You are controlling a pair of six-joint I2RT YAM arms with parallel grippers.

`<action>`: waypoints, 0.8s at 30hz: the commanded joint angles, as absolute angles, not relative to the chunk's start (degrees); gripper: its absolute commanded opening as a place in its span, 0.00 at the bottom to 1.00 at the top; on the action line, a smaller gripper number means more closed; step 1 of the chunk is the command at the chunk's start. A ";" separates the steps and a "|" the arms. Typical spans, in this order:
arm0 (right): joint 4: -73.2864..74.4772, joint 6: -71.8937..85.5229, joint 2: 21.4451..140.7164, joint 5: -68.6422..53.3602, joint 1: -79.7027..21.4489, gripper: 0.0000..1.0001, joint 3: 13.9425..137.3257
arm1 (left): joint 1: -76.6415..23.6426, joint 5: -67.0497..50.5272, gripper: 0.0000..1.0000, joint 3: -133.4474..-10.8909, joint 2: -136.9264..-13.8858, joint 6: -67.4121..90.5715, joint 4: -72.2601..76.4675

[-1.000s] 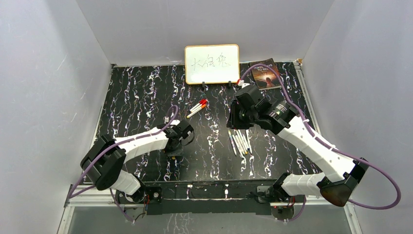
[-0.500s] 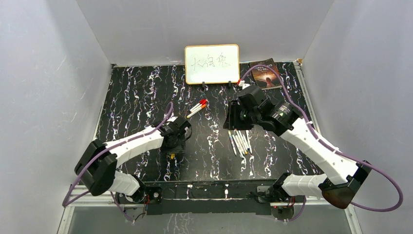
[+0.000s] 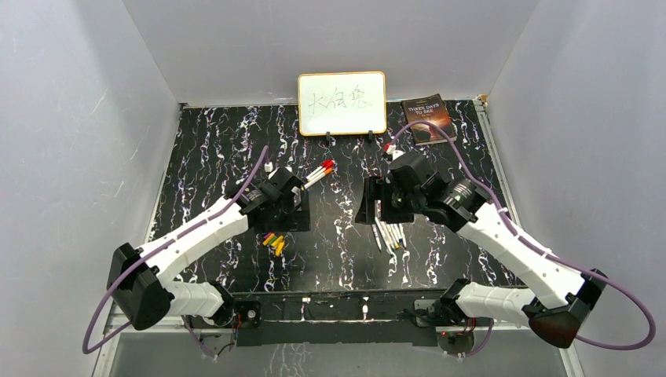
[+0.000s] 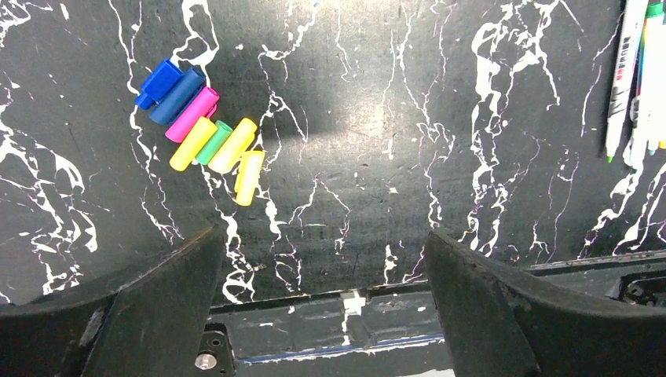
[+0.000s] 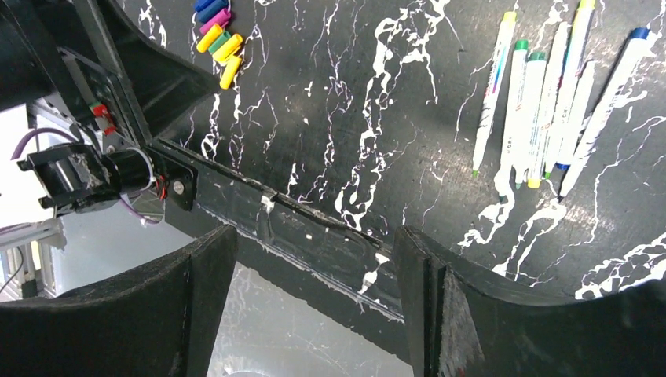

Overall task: Open the pen caps
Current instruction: Pick up the pen from the center of the board.

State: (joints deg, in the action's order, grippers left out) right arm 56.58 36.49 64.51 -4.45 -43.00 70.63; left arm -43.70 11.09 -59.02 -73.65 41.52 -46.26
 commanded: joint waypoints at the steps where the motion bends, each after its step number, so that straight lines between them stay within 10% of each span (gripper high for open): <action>1: 51.91 37.95 59.86 -7.07 -42.86 0.73 67.61 | -43.95 11.38 0.98 -62.05 -73.34 38.64 -49.49; 7: 48.91 39.19 57.57 -8.58 -42.82 0.98 62.61 | -43.97 10.07 0.98 -62.28 -75.64 39.62 -45.91; 24: 44.46 41.66 66.74 -5.53 -42.85 0.98 61.94 | -43.91 4.54 0.98 -52.78 -60.41 46.43 -43.99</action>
